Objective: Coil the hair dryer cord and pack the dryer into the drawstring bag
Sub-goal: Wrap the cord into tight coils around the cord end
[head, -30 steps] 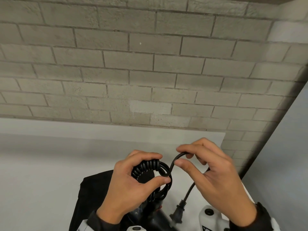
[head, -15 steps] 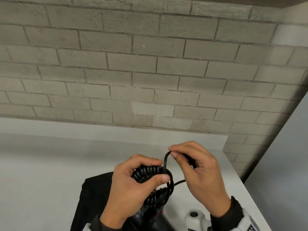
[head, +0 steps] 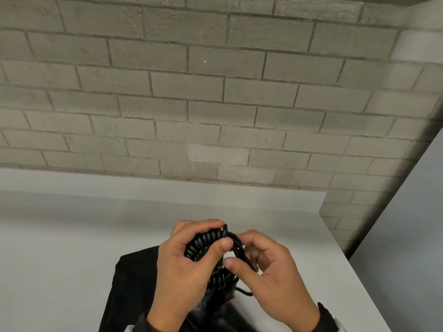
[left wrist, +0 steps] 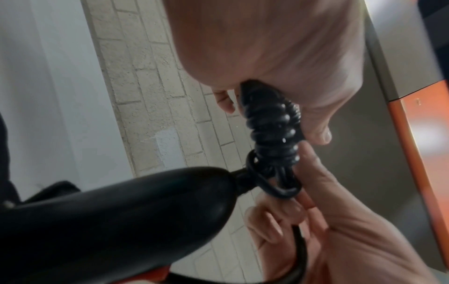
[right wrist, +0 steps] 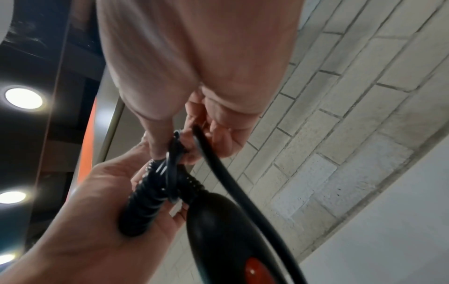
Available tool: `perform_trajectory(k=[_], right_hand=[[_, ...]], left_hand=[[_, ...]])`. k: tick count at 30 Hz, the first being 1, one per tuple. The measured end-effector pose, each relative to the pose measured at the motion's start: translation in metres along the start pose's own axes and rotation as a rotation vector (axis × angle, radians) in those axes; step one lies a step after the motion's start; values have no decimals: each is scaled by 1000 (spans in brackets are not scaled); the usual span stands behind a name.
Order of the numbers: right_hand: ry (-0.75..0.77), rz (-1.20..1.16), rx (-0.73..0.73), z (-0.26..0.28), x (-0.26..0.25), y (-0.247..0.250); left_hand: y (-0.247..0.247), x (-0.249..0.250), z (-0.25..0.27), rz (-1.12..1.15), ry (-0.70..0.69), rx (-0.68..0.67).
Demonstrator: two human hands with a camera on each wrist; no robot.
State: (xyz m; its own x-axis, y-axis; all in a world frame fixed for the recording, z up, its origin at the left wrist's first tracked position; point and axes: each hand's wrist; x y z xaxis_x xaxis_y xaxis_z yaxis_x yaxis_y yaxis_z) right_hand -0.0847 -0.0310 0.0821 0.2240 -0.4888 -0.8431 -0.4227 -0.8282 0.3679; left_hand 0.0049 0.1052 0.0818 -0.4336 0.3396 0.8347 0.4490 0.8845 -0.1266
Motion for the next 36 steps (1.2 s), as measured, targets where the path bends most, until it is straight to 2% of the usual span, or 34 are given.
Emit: perform_trajectory(k=[6, 9, 14, 20, 26, 28, 31, 33, 36], right_hand=[[1, 25, -36, -1, -10, 5], [30, 135, -31, -3, -12, 9], [89, 257, 16, -4, -6, 7], [109, 250, 81, 1, -3, -1], [76, 308, 230, 10, 4, -15], [78, 315, 329, 12, 4, -19], [194, 424, 481, 11, 1, -20], [292, 548, 510, 11, 0, -21], [322, 650, 531, 10, 0, -22]], left_hand=[[3, 2, -4, -120, 1, -89], [7, 6, -9, -242, -52, -167], [3, 16, -7, -180, 58, -258], [-5, 13, 1, -142, 43, -132], [-9, 8, 2, -155, 65, -56], [-10, 7, 1, -145, 88, -30], [-9, 9, 0, -107, 117, 8], [-9, 11, 0, -84, 119, 12], [-9, 13, -4, -42, 112, 21]])
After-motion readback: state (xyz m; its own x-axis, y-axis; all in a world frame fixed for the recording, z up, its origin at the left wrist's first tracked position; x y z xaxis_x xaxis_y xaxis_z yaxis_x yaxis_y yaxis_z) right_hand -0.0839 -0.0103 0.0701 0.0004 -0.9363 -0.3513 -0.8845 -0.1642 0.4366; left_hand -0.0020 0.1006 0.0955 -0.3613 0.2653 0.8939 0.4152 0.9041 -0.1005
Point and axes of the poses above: each hand's wrist, its own z-axis away from the middle knuckle, its own y-axis out of the back of the hand, x = y × z, and after that the axes turned 6 degrees about z, right-handed
